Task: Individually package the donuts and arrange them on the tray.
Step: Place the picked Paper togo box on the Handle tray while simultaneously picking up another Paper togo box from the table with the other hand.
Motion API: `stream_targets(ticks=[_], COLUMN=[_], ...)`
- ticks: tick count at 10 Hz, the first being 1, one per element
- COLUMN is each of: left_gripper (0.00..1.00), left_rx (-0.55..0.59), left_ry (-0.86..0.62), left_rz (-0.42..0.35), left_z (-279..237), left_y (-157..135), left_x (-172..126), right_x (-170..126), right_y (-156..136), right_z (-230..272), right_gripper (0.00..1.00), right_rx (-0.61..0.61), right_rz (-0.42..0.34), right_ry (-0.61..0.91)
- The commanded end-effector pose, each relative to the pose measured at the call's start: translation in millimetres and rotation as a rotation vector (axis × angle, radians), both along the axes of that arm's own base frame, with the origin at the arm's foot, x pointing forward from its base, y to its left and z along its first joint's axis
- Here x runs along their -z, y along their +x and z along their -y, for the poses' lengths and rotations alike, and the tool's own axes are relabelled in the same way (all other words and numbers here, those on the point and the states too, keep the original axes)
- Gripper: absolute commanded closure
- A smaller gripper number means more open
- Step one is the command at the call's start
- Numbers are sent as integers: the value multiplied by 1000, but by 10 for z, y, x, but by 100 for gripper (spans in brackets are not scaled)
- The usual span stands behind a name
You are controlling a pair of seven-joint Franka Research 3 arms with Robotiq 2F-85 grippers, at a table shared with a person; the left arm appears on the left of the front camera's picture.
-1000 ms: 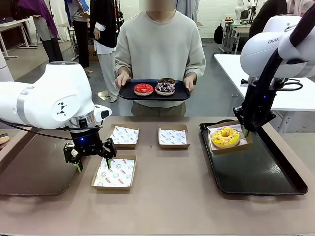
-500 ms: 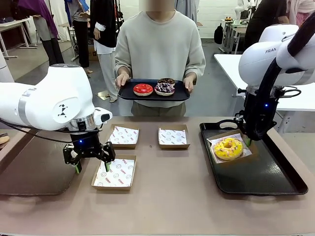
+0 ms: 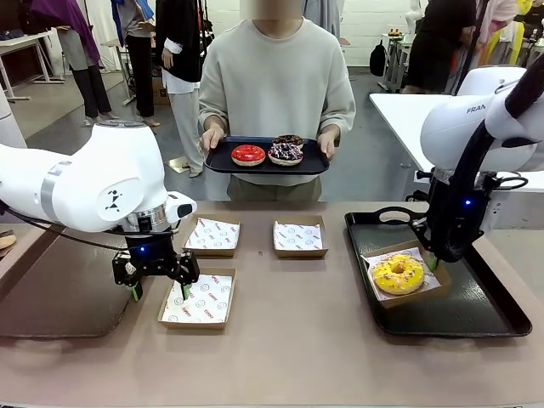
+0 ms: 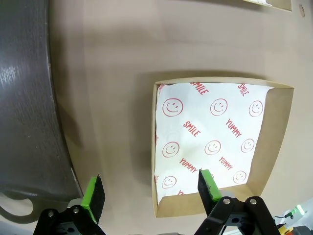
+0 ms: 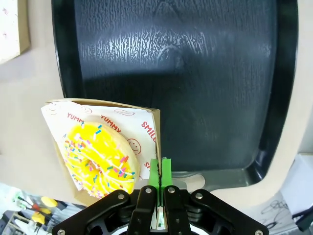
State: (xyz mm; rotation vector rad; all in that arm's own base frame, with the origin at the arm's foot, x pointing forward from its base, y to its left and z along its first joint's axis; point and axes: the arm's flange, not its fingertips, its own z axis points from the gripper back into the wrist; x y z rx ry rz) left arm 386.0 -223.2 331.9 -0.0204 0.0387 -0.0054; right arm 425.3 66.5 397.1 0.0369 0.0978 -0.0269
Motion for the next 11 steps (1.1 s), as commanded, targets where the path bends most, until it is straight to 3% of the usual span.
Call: stream_targets(ticks=[1, 11], left_gripper=[0, 0], left_rx=[7, 20], left_ry=[1, 2], left_rz=[35, 27], left_z=[63, 65], left_y=[60, 139], left_x=[50, 163], right_x=[51, 454], right_y=[-73, -69], right_z=[67, 185], right_gripper=[99, 99], right_rx=[-14, 18], right_rz=[43, 8], right_ry=[45, 30])
